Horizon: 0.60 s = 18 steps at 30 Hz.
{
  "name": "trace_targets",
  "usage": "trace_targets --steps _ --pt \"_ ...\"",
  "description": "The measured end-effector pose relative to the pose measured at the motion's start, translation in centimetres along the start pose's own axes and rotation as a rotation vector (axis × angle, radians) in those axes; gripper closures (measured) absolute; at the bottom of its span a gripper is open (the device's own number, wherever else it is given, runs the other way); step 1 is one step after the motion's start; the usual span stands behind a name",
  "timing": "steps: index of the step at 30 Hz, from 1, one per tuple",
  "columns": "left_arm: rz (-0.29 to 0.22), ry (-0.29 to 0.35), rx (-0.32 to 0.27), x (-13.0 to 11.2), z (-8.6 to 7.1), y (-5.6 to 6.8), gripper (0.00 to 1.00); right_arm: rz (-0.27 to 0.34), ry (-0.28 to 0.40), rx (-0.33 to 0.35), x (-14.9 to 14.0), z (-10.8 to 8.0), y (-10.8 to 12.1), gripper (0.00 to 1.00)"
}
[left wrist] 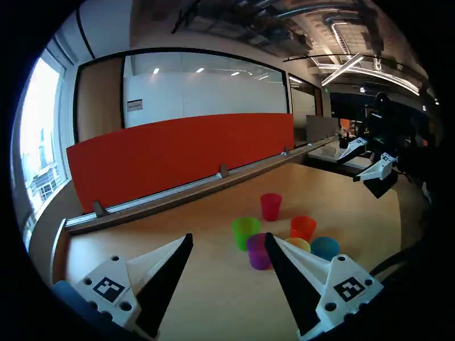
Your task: Pour water
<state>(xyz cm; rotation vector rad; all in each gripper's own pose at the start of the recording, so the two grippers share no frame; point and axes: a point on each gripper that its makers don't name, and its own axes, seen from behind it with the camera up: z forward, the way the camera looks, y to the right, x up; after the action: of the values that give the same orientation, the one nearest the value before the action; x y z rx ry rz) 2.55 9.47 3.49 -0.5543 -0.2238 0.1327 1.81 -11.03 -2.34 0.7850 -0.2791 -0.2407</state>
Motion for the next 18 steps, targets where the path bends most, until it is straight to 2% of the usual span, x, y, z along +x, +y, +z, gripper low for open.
trace_targets --steps 5,9,18 --pt "0.0 -0.013 -0.059 -0.1 0.0 0.5 0.06 -0.018 -0.032 0.044 -0.2 0.1 -0.4 0.0" --pt "0.025 -0.047 -0.113 -0.5 0.2 1.2 0.06 -0.019 -0.068 0.082 -0.6 0.4 -0.7 0.0" --pt "0.074 -0.103 -0.171 -1.3 1.1 1.8 0.06 -0.04 -0.126 0.168 -1.0 1.5 -2.2 0.0"
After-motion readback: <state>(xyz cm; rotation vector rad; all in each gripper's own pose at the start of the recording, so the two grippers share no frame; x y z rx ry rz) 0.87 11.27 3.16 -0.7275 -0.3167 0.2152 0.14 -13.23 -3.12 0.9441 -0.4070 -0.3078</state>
